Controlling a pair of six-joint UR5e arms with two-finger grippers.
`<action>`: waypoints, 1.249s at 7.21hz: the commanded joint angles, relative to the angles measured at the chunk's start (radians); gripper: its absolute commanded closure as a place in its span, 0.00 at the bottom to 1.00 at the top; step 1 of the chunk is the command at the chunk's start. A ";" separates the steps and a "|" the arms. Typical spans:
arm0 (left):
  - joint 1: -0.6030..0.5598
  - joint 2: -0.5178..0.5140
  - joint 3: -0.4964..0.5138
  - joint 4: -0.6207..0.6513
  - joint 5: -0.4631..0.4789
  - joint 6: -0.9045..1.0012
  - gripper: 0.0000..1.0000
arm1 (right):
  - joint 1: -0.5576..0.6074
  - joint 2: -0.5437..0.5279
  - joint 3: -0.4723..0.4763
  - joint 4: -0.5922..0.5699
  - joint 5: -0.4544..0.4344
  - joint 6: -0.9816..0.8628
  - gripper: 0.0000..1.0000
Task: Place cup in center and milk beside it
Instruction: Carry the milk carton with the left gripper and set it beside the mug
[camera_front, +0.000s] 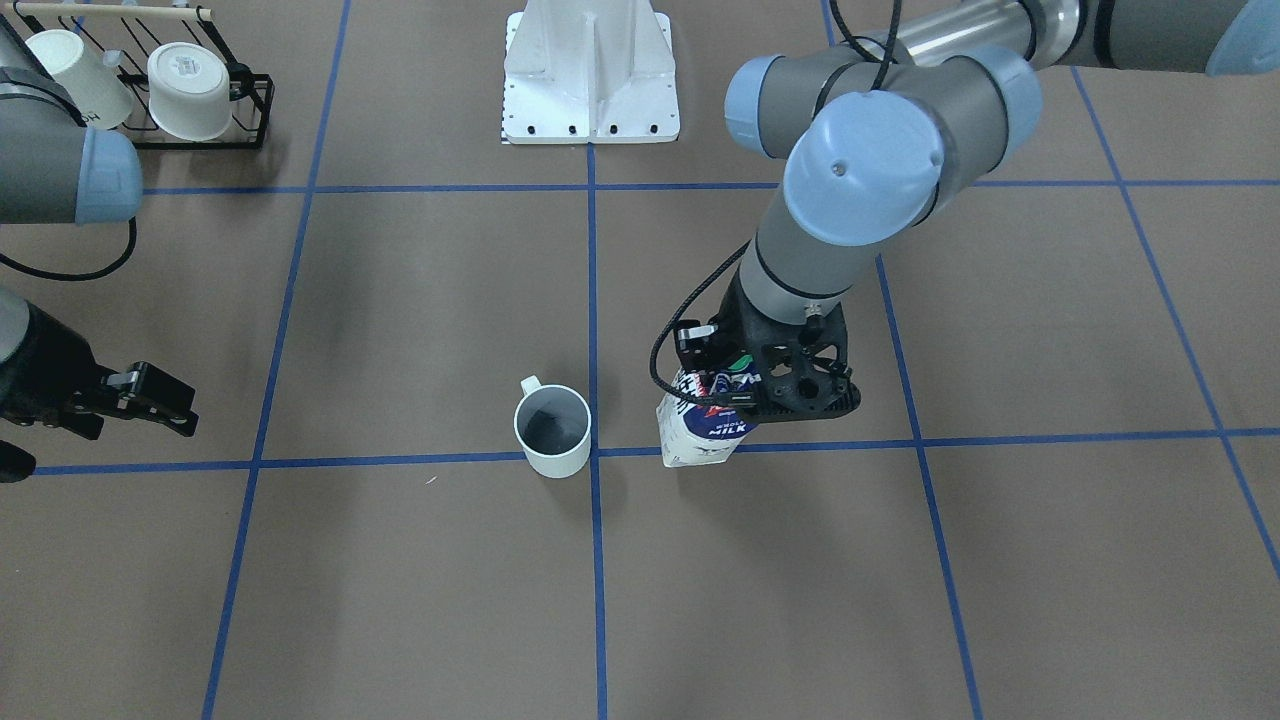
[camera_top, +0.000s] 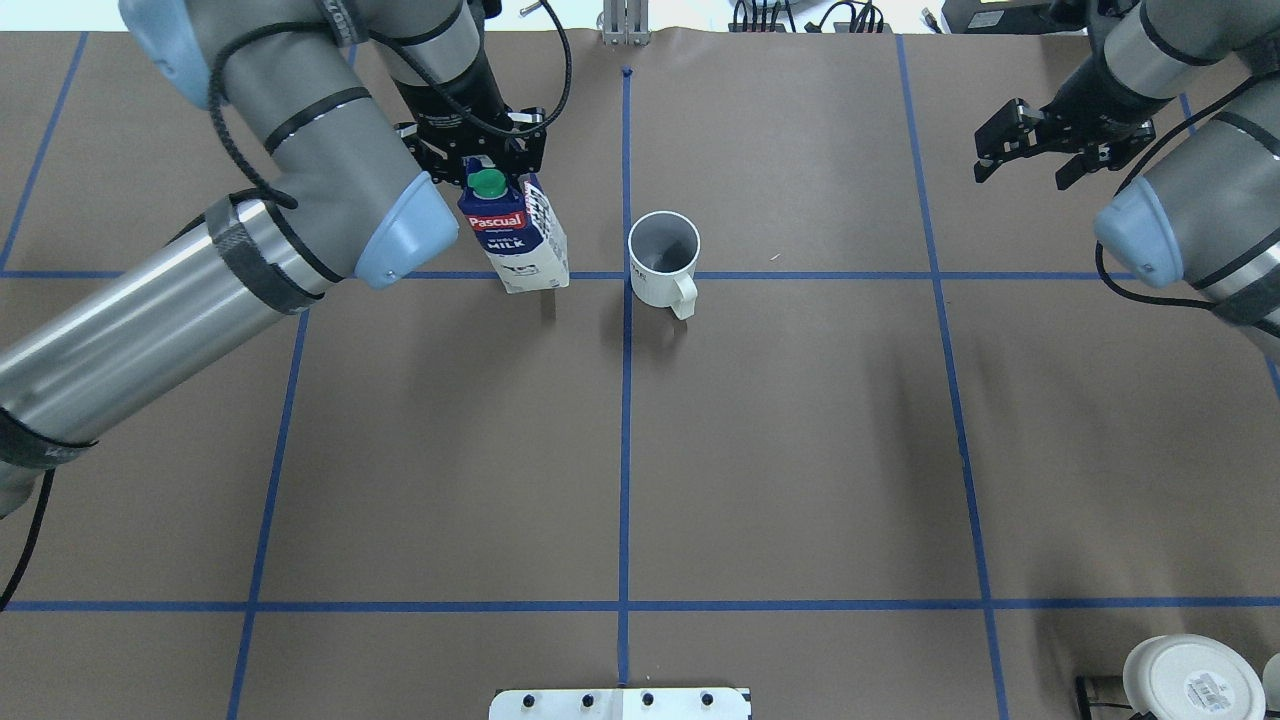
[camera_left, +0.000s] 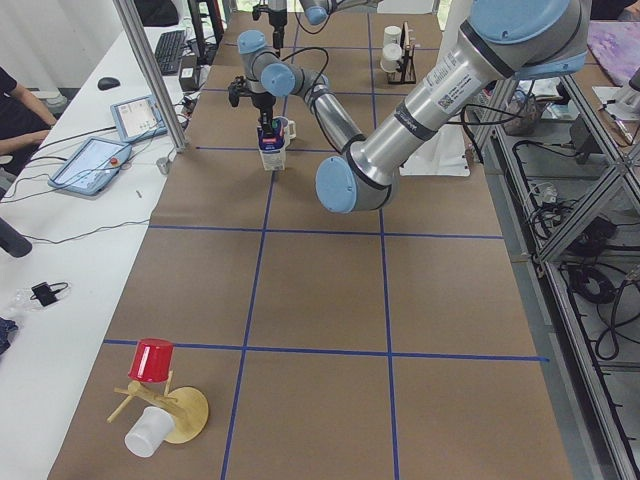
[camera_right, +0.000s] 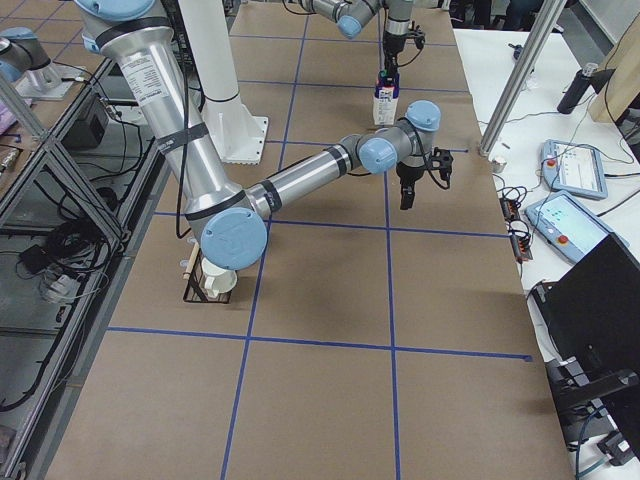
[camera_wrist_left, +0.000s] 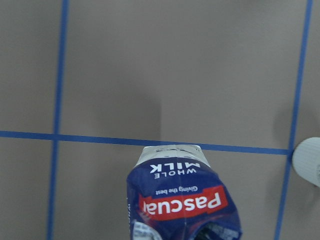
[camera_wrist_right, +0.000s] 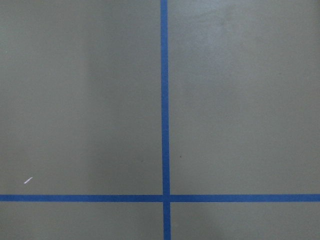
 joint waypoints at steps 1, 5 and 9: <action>0.022 -0.039 0.037 -0.015 0.008 -0.009 1.00 | 0.017 -0.032 -0.002 0.002 0.013 -0.009 0.00; 0.062 -0.050 0.072 -0.084 0.036 -0.032 1.00 | 0.022 -0.042 -0.002 0.002 0.015 -0.011 0.00; 0.079 -0.057 0.097 -0.154 0.068 -0.098 0.02 | 0.020 -0.040 -0.002 0.000 0.015 -0.009 0.00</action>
